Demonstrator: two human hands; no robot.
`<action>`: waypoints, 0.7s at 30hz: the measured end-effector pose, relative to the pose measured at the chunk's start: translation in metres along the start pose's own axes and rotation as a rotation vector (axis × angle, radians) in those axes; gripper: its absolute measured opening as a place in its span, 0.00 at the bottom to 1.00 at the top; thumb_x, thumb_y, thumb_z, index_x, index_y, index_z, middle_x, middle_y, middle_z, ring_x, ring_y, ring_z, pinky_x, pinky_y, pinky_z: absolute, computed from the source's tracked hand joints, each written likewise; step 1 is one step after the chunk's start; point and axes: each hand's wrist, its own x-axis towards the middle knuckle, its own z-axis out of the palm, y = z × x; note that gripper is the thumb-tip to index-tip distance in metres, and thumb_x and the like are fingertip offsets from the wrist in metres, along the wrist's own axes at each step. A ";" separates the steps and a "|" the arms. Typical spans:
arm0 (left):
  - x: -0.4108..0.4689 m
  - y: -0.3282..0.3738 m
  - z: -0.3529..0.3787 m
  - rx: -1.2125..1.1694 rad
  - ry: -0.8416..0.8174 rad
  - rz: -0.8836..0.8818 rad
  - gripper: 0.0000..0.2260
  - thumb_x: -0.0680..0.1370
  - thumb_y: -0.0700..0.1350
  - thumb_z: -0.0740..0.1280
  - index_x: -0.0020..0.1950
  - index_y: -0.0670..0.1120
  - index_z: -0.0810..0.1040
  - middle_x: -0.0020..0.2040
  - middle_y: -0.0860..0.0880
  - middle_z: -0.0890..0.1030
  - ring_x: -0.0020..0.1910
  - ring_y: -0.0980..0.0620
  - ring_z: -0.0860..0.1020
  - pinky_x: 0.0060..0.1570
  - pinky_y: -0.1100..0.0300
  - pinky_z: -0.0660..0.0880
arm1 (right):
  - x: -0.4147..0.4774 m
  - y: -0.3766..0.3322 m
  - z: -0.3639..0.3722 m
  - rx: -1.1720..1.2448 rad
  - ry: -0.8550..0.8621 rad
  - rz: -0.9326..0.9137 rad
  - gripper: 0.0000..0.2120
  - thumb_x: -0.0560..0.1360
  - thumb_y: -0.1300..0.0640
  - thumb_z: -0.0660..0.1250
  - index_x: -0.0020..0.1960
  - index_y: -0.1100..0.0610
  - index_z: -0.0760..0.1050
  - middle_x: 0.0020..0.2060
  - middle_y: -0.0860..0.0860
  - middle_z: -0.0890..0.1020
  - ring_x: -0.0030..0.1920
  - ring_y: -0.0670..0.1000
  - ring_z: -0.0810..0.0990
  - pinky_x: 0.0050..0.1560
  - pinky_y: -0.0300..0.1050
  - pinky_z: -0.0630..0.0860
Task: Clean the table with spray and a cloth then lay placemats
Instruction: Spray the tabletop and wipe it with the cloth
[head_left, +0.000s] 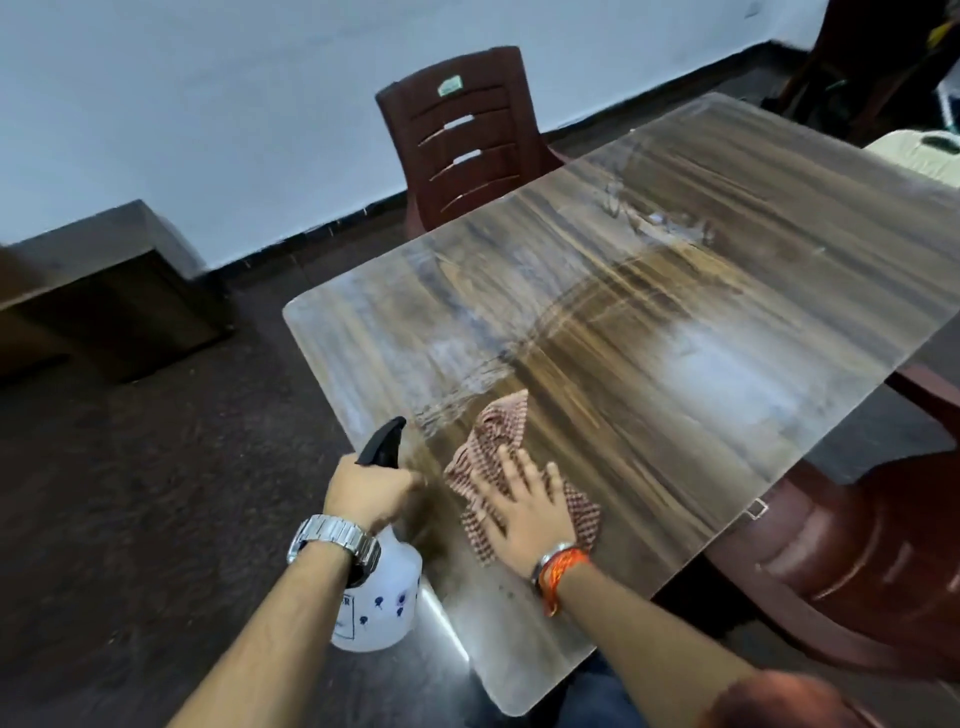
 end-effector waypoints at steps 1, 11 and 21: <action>0.002 -0.010 -0.009 0.016 -0.006 0.005 0.11 0.64 0.43 0.76 0.39 0.48 0.75 0.28 0.45 0.74 0.26 0.48 0.71 0.27 0.59 0.68 | -0.004 -0.018 0.005 -0.012 0.000 -0.028 0.23 0.78 0.38 0.50 0.72 0.36 0.60 0.76 0.51 0.60 0.75 0.58 0.60 0.72 0.64 0.49; 0.048 -0.029 -0.043 -0.079 0.048 -0.039 0.09 0.62 0.41 0.72 0.31 0.45 0.72 0.27 0.48 0.72 0.27 0.47 0.69 0.29 0.58 0.68 | 0.003 -0.050 0.015 -0.013 0.057 0.094 0.24 0.78 0.34 0.43 0.74 0.33 0.48 0.77 0.47 0.49 0.77 0.53 0.50 0.73 0.61 0.40; 0.101 0.019 -0.080 0.113 -0.021 0.082 0.07 0.67 0.43 0.77 0.39 0.45 0.81 0.32 0.48 0.78 0.30 0.49 0.75 0.29 0.63 0.70 | 0.075 -0.093 0.005 0.146 0.111 0.471 0.26 0.77 0.33 0.46 0.74 0.34 0.51 0.78 0.47 0.44 0.77 0.53 0.43 0.72 0.61 0.35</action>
